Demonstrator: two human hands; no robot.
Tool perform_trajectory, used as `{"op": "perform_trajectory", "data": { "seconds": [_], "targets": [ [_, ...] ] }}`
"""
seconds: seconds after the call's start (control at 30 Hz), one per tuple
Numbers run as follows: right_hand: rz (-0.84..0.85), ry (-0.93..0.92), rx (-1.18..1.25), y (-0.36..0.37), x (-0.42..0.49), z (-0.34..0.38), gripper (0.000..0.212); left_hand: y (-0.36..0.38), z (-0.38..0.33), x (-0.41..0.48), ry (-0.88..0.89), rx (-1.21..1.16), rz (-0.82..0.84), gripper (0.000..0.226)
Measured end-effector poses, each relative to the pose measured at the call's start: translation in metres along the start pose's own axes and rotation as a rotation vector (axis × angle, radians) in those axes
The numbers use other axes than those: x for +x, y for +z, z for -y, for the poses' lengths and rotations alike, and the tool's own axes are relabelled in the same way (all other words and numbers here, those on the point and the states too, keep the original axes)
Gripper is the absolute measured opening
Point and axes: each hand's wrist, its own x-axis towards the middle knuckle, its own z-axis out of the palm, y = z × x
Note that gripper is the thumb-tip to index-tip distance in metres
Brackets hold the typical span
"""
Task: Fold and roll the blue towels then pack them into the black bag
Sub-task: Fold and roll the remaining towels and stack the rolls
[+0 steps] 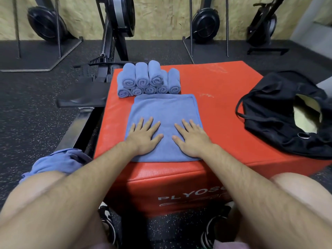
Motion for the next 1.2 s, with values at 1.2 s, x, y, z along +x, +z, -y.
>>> {"op": "perform_trajectory", "data": {
  "seconds": [1.2],
  "targets": [
    [-0.062, 0.02, 0.276, -0.059, 0.127, -0.072, 0.01, -0.061, 0.093, 0.094, 0.127, -0.042, -0.162, 0.02]
  ]
}}
